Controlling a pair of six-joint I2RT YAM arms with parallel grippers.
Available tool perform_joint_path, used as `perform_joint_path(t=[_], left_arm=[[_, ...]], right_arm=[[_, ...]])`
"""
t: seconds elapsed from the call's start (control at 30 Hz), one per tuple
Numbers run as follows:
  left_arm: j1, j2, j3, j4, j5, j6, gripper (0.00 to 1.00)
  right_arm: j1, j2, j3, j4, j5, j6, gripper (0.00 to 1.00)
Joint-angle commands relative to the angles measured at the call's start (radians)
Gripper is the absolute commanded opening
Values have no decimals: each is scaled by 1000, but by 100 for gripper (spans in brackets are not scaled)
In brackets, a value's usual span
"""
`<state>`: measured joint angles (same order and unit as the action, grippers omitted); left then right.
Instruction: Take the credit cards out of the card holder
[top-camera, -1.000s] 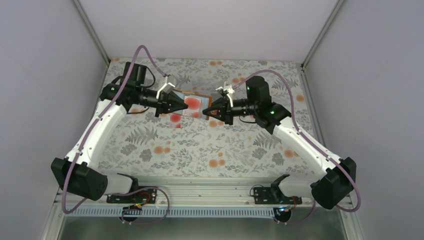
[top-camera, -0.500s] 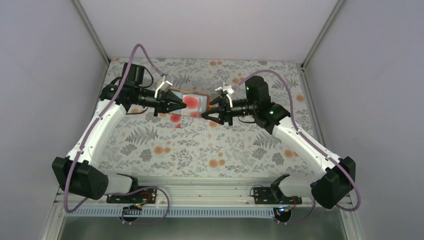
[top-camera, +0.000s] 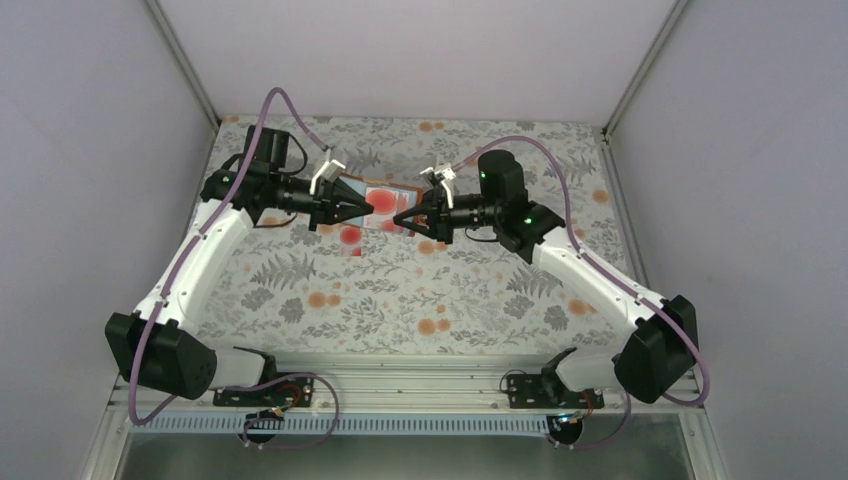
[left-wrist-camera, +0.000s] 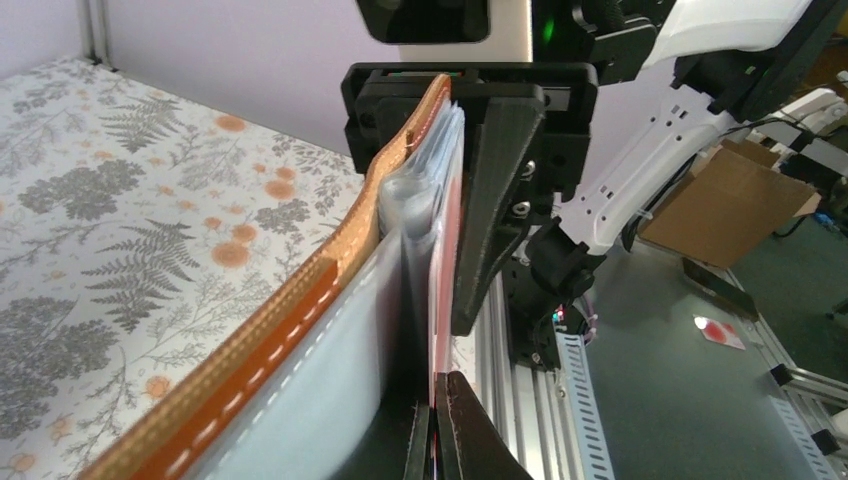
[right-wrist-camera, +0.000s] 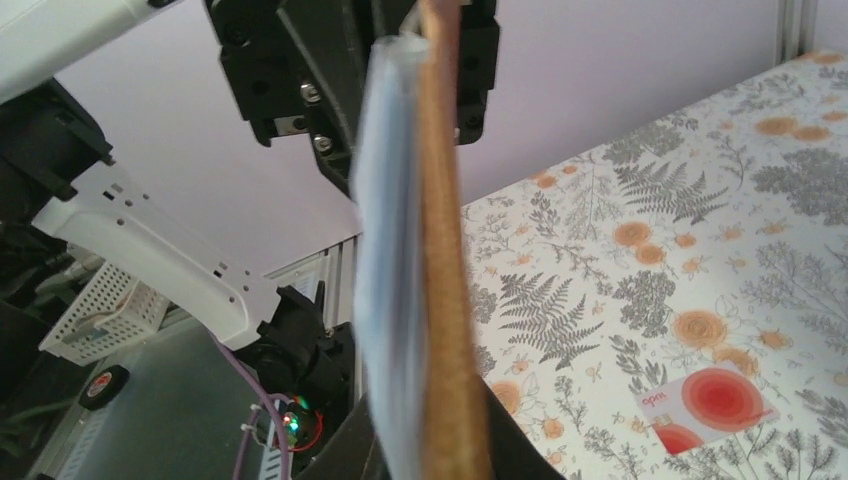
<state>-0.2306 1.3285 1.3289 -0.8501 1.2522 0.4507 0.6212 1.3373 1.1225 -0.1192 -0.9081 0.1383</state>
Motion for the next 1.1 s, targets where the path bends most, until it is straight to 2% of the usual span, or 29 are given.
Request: perform_joint_path(t=[0.0, 0.03, 0.13, 0.23, 0.33, 0.4, 0.47, 0.5, 0.57, 0.7, 0.77, 0.83, 0.93, 1.07], left_arm=[[-1, -15, -3, 26, 26, 2, 2], [0, -15, -4, 23, 24, 5, 2], [1, -15, 12, 3, -2, 21, 3], [6, -10, 27, -36, -2, 54, 14], [7, -6, 32, -45, 17, 63, 15], [6, -6, 38, -58, 17, 77, 12], [6, -12, 41, -71, 14, 91, 4], [5, -14, 39, -70, 13, 91, 3], [6, -22, 35, -63, 18, 83, 2], [7, -27, 41, -52, -24, 60, 2], [9, -32, 38, -48, -43, 56, 2], [10, -33, 34, -42, -43, 50, 2], [9, -29, 32, -41, -47, 46, 2], [14, -26, 27, -26, -122, -3, 2]], right_arm=[[16, -1, 17, 37, 5, 13, 9], [16, -6, 16, 32, 12, 10, 5], [15, -22, 13, 6, 28, -6, 4], [15, -37, 10, -17, 32, -28, 4], [12, -40, 18, -33, 30, -39, 4], [13, -40, 23, -41, 25, -47, 4], [14, -45, 22, -42, 27, -49, 4], [12, -47, 22, -42, 26, -49, 4], [11, -49, 24, -46, 25, -51, 4], [7, -57, 19, -56, 46, -58, 16], [0, -62, 12, -53, 48, -56, 18], [0, -60, 13, -54, 39, -55, 15], [-1, -56, 11, -58, 35, -55, 4], [-4, -66, 5, -64, 75, -41, 4]])
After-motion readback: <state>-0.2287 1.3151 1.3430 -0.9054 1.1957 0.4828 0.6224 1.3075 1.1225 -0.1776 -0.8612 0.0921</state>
